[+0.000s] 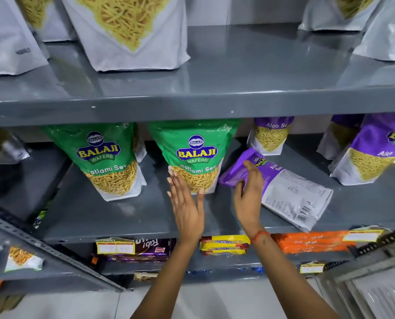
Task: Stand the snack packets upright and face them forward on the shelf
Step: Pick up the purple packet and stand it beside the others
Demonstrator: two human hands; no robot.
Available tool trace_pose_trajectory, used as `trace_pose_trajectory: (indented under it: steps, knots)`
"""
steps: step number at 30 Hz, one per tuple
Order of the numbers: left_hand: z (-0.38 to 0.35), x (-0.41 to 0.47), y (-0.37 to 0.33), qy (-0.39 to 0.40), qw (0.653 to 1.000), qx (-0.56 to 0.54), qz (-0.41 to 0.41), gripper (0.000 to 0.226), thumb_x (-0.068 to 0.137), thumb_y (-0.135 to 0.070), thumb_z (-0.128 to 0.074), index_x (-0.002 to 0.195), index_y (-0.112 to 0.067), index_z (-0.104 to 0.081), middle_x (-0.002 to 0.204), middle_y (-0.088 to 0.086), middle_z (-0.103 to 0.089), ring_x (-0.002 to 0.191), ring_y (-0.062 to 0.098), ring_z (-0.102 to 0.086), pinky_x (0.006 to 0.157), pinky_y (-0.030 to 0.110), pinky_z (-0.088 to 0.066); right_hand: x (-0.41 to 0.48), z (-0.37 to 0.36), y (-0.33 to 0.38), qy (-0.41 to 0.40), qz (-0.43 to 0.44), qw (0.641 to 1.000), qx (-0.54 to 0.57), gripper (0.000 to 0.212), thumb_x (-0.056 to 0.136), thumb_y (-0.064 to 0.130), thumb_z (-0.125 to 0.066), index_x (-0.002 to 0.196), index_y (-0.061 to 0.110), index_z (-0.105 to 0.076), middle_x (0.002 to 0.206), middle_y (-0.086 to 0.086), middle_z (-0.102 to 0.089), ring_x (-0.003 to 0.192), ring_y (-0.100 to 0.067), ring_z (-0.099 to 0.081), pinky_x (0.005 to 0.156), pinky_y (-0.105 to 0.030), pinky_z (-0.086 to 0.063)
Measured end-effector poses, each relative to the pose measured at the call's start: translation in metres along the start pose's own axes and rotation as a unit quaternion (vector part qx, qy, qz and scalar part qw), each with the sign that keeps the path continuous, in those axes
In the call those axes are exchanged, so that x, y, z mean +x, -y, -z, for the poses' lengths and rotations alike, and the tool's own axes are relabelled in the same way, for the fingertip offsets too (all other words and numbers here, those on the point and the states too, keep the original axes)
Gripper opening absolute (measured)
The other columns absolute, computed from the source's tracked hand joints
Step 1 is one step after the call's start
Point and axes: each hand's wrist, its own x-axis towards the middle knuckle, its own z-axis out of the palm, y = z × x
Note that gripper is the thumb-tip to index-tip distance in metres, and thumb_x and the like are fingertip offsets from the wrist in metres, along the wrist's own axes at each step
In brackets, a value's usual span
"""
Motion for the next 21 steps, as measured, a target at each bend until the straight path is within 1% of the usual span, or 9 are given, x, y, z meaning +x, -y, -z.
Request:
trace_pose_trajectory:
  steps: [2,6,9,11,14,16,18,19,21]
  knots:
    - [-0.013,-0.007,-0.016,-0.022,0.998,0.046,-0.031,0.073,0.09,-0.06,-0.015,0.142,-0.021,0.019,0.153,0.0,0.01,0.14,0.0,0.018,0.118,0.031,0.003,0.003,0.011,-0.007,0.0,0.024,1.0,-0.012,0.055,0.075,-0.005,-0.04,0.129,0.001,-0.044,0.137,-0.019,-0.045,0.128,-0.024,-0.035,0.111,-0.021,-0.022]
    - [-0.059,-0.031,-0.067,0.007,0.994,0.036,-0.098,0.069,0.092,-0.055,-0.023,0.145,-0.024,0.011,0.155,-0.001,0.003,0.144,0.002,0.012,0.118,0.021,0.003,0.02,0.051,-0.027,0.015,0.06,0.996,-0.058,0.052,0.079,0.007,-0.04,0.131,0.004,-0.042,0.143,-0.02,-0.038,0.131,-0.031,-0.033,0.112,-0.036,-0.027]
    - [-0.106,-0.055,-0.101,0.026,0.999,-0.032,-0.013,0.079,0.087,-0.062,-0.026,0.146,-0.016,0.002,0.156,-0.001,0.002,0.145,0.008,0.003,0.116,0.015,0.002,0.043,0.092,-0.065,0.034,0.056,0.985,-0.159,0.05,0.081,0.019,-0.048,0.128,0.002,-0.043,0.145,-0.025,-0.034,0.129,-0.039,-0.035,0.11,-0.046,-0.029]
    - [-0.129,-0.062,-0.115,0.033,0.992,-0.088,0.088,0.091,0.082,-0.066,-0.033,0.146,-0.007,-0.006,0.158,0.011,-0.005,0.145,0.018,-0.007,0.115,0.018,-0.003,0.062,0.114,-0.093,0.083,0.013,0.965,-0.249,0.059,0.081,0.039,-0.039,0.123,-0.001,-0.048,0.139,-0.03,-0.042,0.124,-0.044,-0.042,0.108,-0.054,-0.03]
    - [-0.15,-0.055,-0.129,0.015,0.956,-0.173,0.238,0.08,0.083,-0.04,-0.063,0.141,0.002,-0.027,0.145,0.027,-0.033,0.136,0.034,-0.03,0.111,0.029,-0.024,0.096,0.146,-0.111,0.296,-0.115,0.905,-0.284,0.066,0.087,0.058,-0.033,0.123,0.007,-0.052,0.133,-0.023,-0.054,0.12,-0.04,-0.051,0.105,-0.047,-0.037]
    - [-0.158,-0.047,-0.129,-0.011,0.926,-0.188,0.326,0.072,0.071,-0.043,-0.075,0.125,-0.001,-0.05,0.119,0.024,-0.058,0.115,0.036,-0.053,0.096,0.031,-0.044,0.115,0.156,-0.112,0.416,-0.171,0.856,-0.256,0.068,0.086,0.065,-0.041,0.131,0.015,-0.047,0.14,-0.015,-0.05,0.124,-0.034,-0.049,0.102,-0.038,-0.038]
    - [-0.156,-0.044,-0.132,0.003,0.887,-0.243,0.393,0.044,0.07,-0.045,-0.076,0.087,-0.007,-0.062,0.071,0.01,-0.066,0.064,0.023,-0.068,0.058,0.025,-0.054,0.124,0.162,-0.111,0.455,-0.192,0.843,-0.214,0.076,0.077,0.074,-0.047,0.13,0.02,-0.049,0.133,-0.01,-0.056,0.117,-0.029,-0.054,0.092,-0.033,-0.039]
    - [-0.152,-0.045,-0.138,0.03,0.864,-0.28,0.416,0.033,0.074,-0.035,-0.075,0.069,-0.01,-0.055,0.048,0.002,-0.056,0.036,0.011,-0.054,0.038,0.016,-0.042,0.124,0.164,-0.112,0.46,-0.19,0.845,-0.193,0.075,0.074,0.076,-0.049,0.127,0.023,-0.053,0.125,-0.006,-0.061,0.109,-0.027,-0.056,0.086,-0.031,-0.038]
    - [-0.148,-0.044,-0.141,0.083,0.836,-0.321,0.436,0.039,0.078,-0.02,-0.073,0.059,-0.005,-0.042,0.03,-0.003,-0.039,0.022,0.004,-0.031,0.028,0.011,-0.026,0.121,0.168,-0.116,0.45,-0.191,0.862,-0.137,0.063,0.071,0.073,-0.056,0.115,0.028,-0.06,0.109,0.003,-0.065,0.096,-0.02,-0.059,0.08,-0.029,-0.039]
